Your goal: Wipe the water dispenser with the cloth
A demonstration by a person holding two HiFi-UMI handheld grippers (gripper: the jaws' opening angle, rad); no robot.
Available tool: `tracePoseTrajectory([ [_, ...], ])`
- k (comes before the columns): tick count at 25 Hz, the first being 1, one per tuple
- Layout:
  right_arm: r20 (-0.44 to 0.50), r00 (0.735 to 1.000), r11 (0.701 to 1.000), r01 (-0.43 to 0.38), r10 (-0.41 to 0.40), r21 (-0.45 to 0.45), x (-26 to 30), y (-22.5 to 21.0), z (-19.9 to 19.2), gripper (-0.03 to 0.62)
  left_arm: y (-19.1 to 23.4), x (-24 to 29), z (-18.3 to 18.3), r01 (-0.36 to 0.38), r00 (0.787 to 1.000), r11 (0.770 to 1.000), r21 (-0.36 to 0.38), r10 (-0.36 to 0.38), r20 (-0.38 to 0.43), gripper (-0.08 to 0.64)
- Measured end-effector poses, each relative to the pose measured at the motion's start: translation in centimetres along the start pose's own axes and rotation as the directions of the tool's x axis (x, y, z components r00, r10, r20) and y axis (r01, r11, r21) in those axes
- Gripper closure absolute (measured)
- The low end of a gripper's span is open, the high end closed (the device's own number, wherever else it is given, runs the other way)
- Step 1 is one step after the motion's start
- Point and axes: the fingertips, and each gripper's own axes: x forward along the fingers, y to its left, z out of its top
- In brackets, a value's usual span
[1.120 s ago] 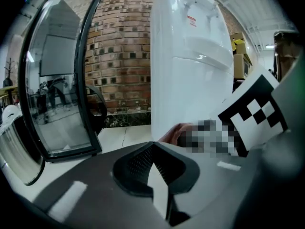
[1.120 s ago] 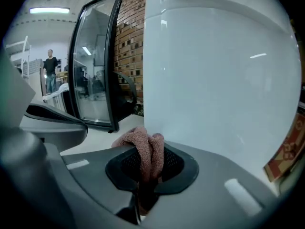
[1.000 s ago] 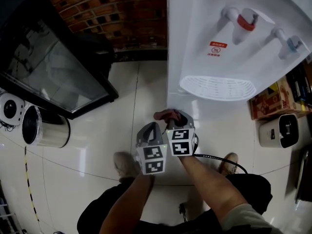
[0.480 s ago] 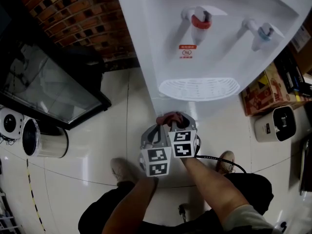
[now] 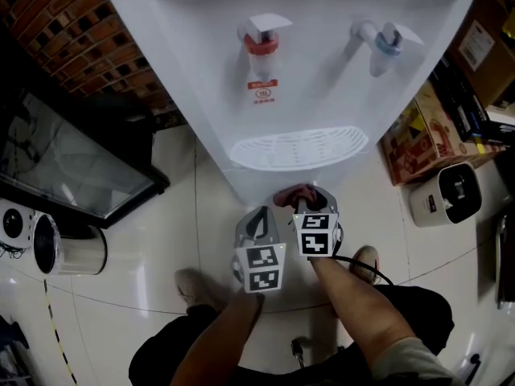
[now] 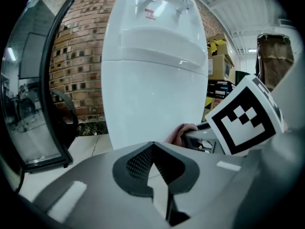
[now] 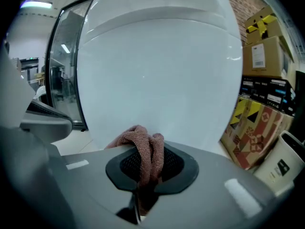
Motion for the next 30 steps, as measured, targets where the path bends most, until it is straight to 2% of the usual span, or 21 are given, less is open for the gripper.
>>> tracePoseTrajectory([
  [6,-0.004,1.000,0.999,0.025,-0.025,0.028,-0.2,-5.2,-1.1,0.540,-4.8,1.7,0.7,0.089,0.996,0.995,0.045,-0.089,-0.008,0.560],
  [13,-0.007,0.996,0.989,0.094,-0.094,0.118,-0.1,-10.9,-2.0,0.540,-9.9,3.5,0.4,0.175,0.984,0.981,0.078,-0.173,-0.033,0.560],
  [19,0.008,0.998,0.993,0.067,-0.068,0.102,-0.1,-11.4,-2.2,0.541,-12.7,4.8,0.1,0.219,0.975,0.972,0.091,-0.215,-0.048,0.560],
  [23,0.016,0.997,0.991,0.073,-0.075,0.116,-0.9,-12.1,-2.9,0.540,-13.3,4.9,-0.2,0.220,0.975,0.972,0.078,-0.217,-0.045,0.560],
  [26,-0.007,0.999,0.993,0.050,-0.050,0.110,-1.7,-10.0,-4.7,0.540,-11.4,4.0,-1.3,0.175,0.984,0.981,0.087,-0.170,-0.056,0.560],
  [30,-0.002,0.993,0.989,-0.116,0.117,0.086,-1.8,-0.6,-5.3,0.540,-3.7,2.5,-2.1,0.042,0.998,0.996,0.084,-0.038,-0.054,0.560],
])
